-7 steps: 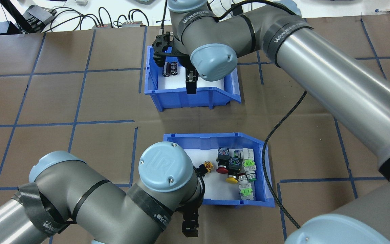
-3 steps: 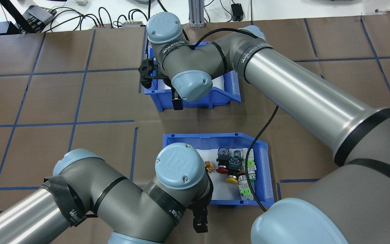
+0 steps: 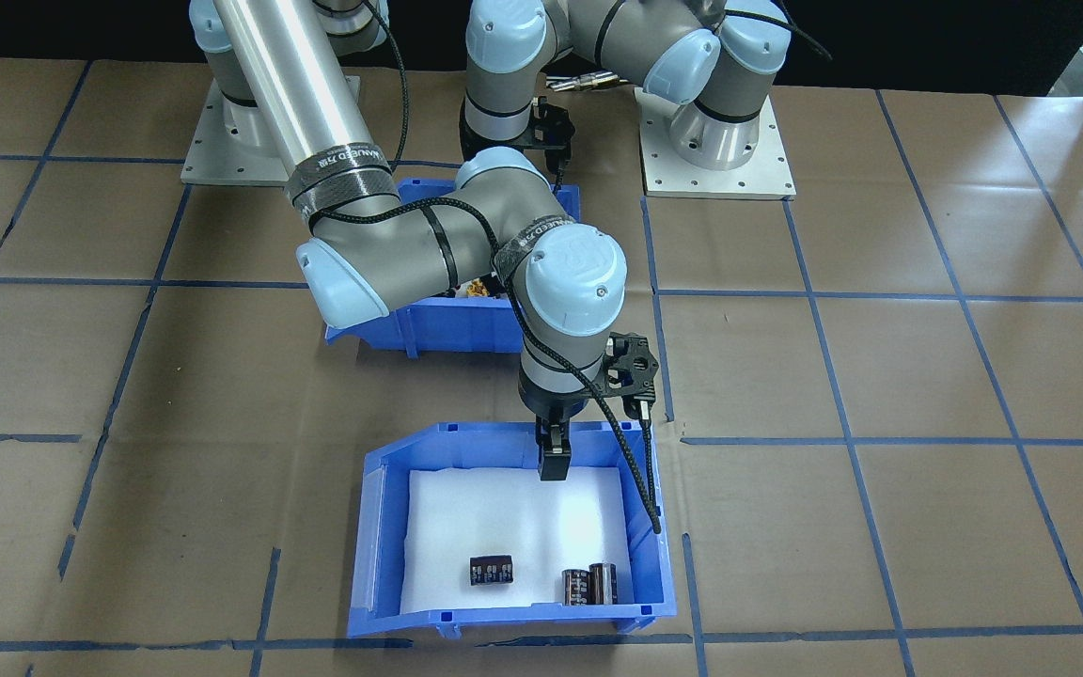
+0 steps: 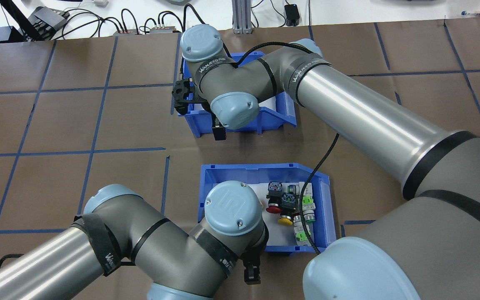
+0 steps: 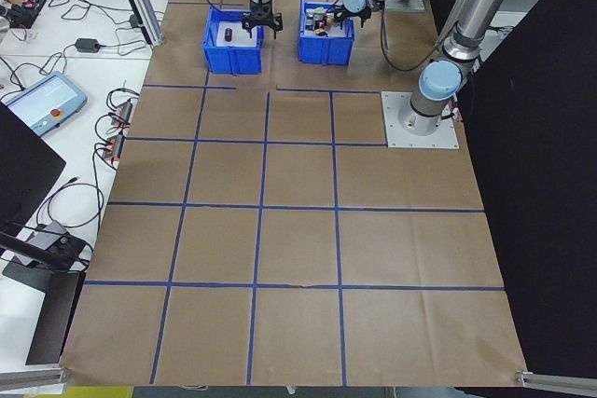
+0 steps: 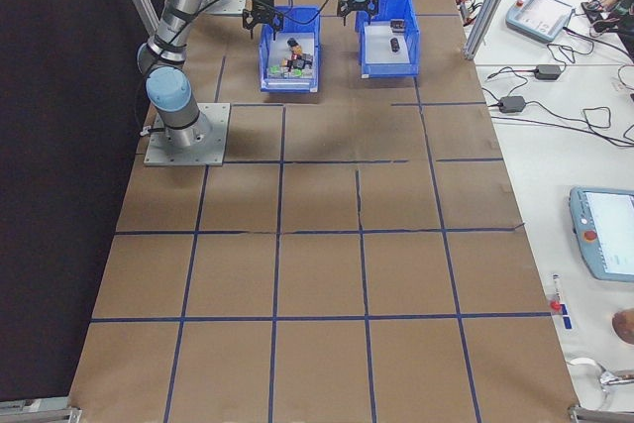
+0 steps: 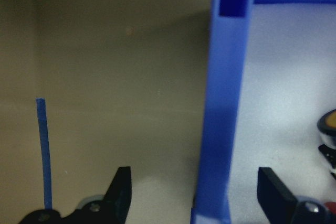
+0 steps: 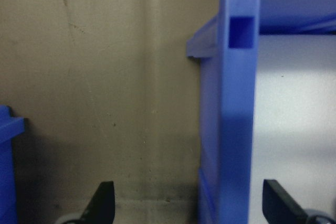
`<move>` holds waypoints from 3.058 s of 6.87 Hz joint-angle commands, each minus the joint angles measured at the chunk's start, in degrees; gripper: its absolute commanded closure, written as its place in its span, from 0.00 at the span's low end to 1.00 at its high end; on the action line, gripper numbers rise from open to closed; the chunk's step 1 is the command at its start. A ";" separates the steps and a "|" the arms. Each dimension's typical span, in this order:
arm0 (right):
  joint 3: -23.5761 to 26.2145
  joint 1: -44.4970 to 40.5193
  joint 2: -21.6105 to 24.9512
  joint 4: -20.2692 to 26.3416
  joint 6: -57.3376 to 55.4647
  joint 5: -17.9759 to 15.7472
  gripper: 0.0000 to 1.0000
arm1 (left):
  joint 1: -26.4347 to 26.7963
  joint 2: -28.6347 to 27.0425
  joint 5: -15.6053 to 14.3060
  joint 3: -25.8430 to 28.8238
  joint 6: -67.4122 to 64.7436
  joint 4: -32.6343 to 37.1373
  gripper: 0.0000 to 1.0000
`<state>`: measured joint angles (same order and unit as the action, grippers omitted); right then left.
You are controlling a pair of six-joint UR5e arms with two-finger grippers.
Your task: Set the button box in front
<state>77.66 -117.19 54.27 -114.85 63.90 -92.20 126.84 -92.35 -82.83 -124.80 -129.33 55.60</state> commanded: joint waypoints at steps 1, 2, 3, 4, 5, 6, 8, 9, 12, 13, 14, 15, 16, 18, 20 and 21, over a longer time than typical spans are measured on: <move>0.13 0.12 -0.13 0.16 0.26 -3.50 0.52 | 0.16 -1.42 0.12 -0.09 -0.13 -1.28 0.40; 0.13 0.21 0.05 0.77 1.39 -3.68 0.73 | 0.16 -1.51 0.13 -0.18 -0.13 -2.33 0.54; 0.04 0.21 0.31 0.86 2.01 -4.82 0.92 | 0.16 -1.52 0.30 -0.27 -0.13 -2.43 0.74; -0.05 0.47 0.66 0.77 2.19 -4.74 0.97 | 0.25 -1.43 0.39 -0.44 -0.13 -3.47 0.91; -0.22 1.34 1.10 0.68 4.63 -4.91 0.98 | 0.25 0.31 0.13 -0.62 0.74 -5.31 1.00; -0.05 2.66 1.97 0.77 5.00 -5.00 0.98 | 0.16 1.98 -0.13 -0.45 1.10 -5.24 1.00; 0.13 5.99 4.34 1.12 5.88 -4.92 0.98 | -2.55 5.24 -5.65 -0.36 10.12 -4.28 1.00; 0.13 8.01 5.49 2.25 7.97 -4.92 0.98 | -6.05 5.86 -5.76 0.08 13.02 -3.75 1.00; 0.13 15.03 9.70 5.68 15.00 -4.57 0.98 | -23.17 5.62 -5.41 2.53 26.29 -3.48 1.00; 0.13 18.02 11.46 7.43 17.55 -4.39 0.98 | -25.57 2.73 -5.32 6.81 28.85 -3.40 1.00; 0.13 20.75 13.30 9.02 19.57 -4.39 0.98 | -25.85 -3.21 -5.50 12.42 29.05 -3.48 1.00; 0.13 23.21 14.71 10.77 22.20 -4.30 0.98 | -25.86 -10.41 -5.59 19.44 28.96 -3.66 1.00; 0.13 25.76 16.03 12.97 25.10 -4.30 0.98 | -25.77 -16.83 -5.59 26.99 28.96 -3.57 1.00; 0.13 30.69 18.84 17.19 30.82 -4.21 0.98 | -25.42 -24.95 -5.76 35.91 28.96 -3.66 1.00; 0.13 33.15 19.82 20.61 33.47 -4.21 0.98 | -25.33 -27.61 -5.41 38.57 28.18 -3.92 1.00; 0.56 34.82 21.13 23.33 35.83 -4.21 0.98 | -24.55 -28.40 -4.80 38.84 26.17 -4.10 1.00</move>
<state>77.89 -84.33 74.09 -94.55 97.21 -96.42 101.68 -119.39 -88.18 -86.86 -101.40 51.70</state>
